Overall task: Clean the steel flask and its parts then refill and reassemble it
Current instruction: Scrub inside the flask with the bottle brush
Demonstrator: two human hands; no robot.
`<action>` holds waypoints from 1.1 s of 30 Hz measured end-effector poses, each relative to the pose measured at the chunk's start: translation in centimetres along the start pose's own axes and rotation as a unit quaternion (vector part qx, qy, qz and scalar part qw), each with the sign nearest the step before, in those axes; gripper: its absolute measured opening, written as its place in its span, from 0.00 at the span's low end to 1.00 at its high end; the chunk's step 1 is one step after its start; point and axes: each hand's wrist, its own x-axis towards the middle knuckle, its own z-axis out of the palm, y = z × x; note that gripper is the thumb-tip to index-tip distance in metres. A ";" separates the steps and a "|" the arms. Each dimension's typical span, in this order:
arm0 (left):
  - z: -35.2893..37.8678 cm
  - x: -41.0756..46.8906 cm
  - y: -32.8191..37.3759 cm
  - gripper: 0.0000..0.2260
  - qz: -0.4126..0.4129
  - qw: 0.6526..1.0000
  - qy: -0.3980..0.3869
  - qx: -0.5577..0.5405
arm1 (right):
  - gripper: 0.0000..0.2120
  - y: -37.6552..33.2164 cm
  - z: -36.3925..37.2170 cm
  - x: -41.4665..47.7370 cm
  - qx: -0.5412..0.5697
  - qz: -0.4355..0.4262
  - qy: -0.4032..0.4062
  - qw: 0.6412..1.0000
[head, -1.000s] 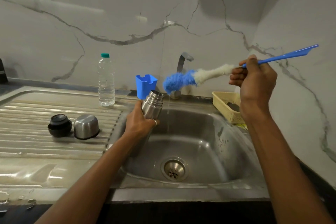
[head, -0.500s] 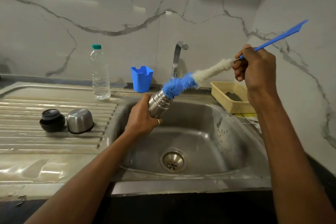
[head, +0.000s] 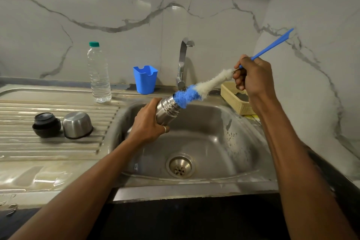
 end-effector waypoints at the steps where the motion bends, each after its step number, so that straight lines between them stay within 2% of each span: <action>1: 0.0 0.0 0.0 0.35 0.000 1.000 -0.003 0.004 | 0.10 0.1 0.0 0.0 0.000 0.003 0.001 1.000; 6: 0.4 -0.3 0.2 0.34 -0.007 1.000 -0.017 0.021 | 0.11 0.9 0.3 -0.2 0.000 0.011 0.002 1.000; 10: 0.6 -0.4 0.6 0.35 0.004 0.998 -0.033 0.044 | 0.15 2.5 3.3 -1.6 -0.040 0.008 -0.055 0.998; 15: 0.3 -0.6 0.3 0.34 -0.014 0.999 -0.029 0.026 | 0.16 3.2 4.7 -2.2 -0.050 -0.012 -0.035 0.998; 24: 0.7 -0.6 0.0 0.36 -0.012 0.997 -0.062 0.040 | 0.16 5.1 4.4 -2.5 -0.041 0.003 -0.049 0.998; 33: 1.0 -0.7 -0.3 0.32 0.001 0.997 -0.066 0.045 | 0.16 6.5 4.4 -2.8 -0.053 0.010 -0.062 0.997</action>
